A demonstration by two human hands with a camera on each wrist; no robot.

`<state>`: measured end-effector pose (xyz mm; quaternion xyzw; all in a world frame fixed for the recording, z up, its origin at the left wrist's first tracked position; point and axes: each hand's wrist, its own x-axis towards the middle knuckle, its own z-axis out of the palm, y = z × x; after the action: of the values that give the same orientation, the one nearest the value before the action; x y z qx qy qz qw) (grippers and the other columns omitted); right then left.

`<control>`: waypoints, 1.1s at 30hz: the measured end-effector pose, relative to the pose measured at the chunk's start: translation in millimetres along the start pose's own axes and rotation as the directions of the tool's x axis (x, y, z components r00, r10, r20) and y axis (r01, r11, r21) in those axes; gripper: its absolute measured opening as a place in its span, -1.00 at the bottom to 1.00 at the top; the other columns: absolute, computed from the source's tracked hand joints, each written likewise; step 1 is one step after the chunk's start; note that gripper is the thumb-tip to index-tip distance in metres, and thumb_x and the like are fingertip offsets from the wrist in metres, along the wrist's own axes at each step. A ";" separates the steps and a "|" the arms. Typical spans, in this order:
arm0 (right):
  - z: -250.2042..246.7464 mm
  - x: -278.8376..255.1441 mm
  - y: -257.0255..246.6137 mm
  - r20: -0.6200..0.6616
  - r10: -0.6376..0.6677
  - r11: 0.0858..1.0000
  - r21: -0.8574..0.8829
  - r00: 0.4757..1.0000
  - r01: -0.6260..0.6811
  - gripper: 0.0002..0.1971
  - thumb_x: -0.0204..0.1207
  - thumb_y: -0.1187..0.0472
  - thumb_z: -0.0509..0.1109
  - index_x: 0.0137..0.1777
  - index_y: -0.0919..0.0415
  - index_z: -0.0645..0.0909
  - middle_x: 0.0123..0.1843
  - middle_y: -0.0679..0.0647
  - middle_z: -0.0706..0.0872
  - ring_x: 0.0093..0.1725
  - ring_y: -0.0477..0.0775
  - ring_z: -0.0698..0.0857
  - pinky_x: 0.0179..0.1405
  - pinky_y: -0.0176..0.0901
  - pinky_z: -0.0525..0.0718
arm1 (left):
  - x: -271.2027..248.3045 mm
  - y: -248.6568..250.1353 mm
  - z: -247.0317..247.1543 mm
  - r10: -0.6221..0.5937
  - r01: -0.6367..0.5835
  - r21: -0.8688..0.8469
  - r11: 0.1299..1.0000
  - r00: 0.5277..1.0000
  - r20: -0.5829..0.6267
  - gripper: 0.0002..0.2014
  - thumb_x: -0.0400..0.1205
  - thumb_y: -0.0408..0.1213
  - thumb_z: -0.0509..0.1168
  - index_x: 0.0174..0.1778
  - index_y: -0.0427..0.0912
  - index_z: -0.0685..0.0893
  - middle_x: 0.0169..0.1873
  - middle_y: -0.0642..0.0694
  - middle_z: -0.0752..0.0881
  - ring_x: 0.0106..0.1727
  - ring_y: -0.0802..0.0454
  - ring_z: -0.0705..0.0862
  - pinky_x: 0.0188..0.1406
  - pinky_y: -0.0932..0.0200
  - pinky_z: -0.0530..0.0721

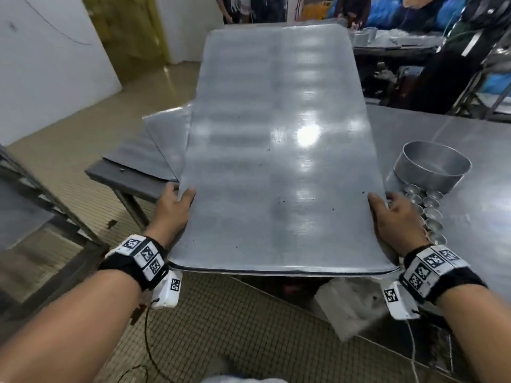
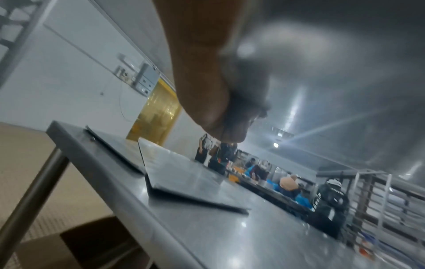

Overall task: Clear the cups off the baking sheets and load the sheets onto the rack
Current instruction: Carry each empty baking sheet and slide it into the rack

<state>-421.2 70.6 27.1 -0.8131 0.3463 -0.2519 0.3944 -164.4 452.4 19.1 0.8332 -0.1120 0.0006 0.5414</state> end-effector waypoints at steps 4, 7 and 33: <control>25.4 23.9 -73.9 0.046 -0.120 0.992 0.051 0.992 0.118 -0.74 0.70 -0.03 0.36 0.04 0.20 0.56 -0.18 0.01 0.65 -0.06 0.12 0.63 -0.18 -0.25 0.36 | 19.9 8.2 -59.2 0.036 -0.038 -0.011 0.999 0.989 -0.142 -0.63 0.69 0.03 0.37 0.18 -0.22 0.60 0.04 -0.11 0.79 0.05 -0.11 0.78 0.06 -0.13 0.74; 60.0 41.1 -122.5 0.066 -0.222 0.970 0.113 0.973 0.214 -0.75 0.68 -0.02 0.37 0.02 0.18 0.64 -0.18 0.00 0.71 -0.08 0.17 0.72 -0.13 -0.13 0.50 | 29.8 7.3 -111.2 0.063 -0.068 -0.017 0.998 0.974 -0.218 -0.58 0.67 0.13 0.36 0.16 -0.18 0.63 0.01 -0.03 0.81 0.01 -0.03 0.80 0.00 -0.09 0.76; 423.0 -11.9 -429.2 0.546 -0.685 0.726 0.463 0.482 0.508 -0.59 0.65 -0.09 0.36 -0.24 0.26 0.61 -0.40 0.21 0.72 -0.39 0.20 0.69 -0.33 0.05 0.64 | -80.9 -91.0 -452.1 -0.126 0.283 0.079 0.956 0.640 -0.758 -0.62 0.71 0.08 0.32 0.29 -0.11 0.63 0.12 0.01 0.79 0.13 0.07 0.76 0.18 0.01 0.71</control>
<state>16.5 470.0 137.8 -0.8600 -0.1652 -0.0940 0.4735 -171.8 910.8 114.1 0.8146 0.2150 0.2903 0.4538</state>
